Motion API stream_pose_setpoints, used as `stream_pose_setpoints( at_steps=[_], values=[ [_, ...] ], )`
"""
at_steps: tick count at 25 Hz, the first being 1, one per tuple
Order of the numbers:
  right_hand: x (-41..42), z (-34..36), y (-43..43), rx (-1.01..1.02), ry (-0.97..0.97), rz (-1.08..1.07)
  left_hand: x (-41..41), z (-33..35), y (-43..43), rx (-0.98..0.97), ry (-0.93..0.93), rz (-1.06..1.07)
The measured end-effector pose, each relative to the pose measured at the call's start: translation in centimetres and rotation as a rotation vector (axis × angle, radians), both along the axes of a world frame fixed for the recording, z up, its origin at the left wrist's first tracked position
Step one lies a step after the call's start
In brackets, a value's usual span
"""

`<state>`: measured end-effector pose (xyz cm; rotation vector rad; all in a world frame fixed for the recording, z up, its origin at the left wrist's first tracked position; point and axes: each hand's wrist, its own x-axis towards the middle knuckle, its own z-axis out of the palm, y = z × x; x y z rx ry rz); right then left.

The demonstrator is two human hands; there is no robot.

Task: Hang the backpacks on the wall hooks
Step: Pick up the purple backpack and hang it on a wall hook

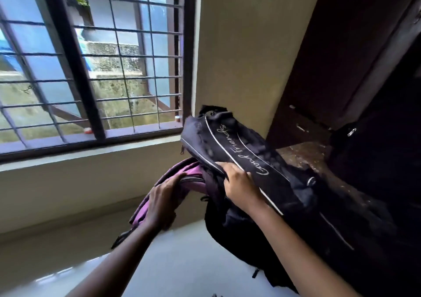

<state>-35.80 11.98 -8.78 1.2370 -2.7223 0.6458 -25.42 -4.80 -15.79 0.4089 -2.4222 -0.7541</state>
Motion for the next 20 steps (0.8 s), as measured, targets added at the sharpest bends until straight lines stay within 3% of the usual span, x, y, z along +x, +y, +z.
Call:
stream_pose_setpoints(
  at_steps=[5, 12, 20],
  values=[
    [5.3, 0.1, -7.3, 0.044, 0.034, 0.252, 8.6, 0.5, -5.0, -0.055, -0.053, 0.238],
    [11.0, -3.9, -19.4, 0.123, -0.132, 0.573, 18.5, -1.2, -13.3, -0.069, -0.288, 0.541],
    [15.6, -8.1, -35.0, 0.225, -0.216, 1.006, 25.7, -2.3, -19.6, 0.156, -0.418, 0.914]
  ],
)
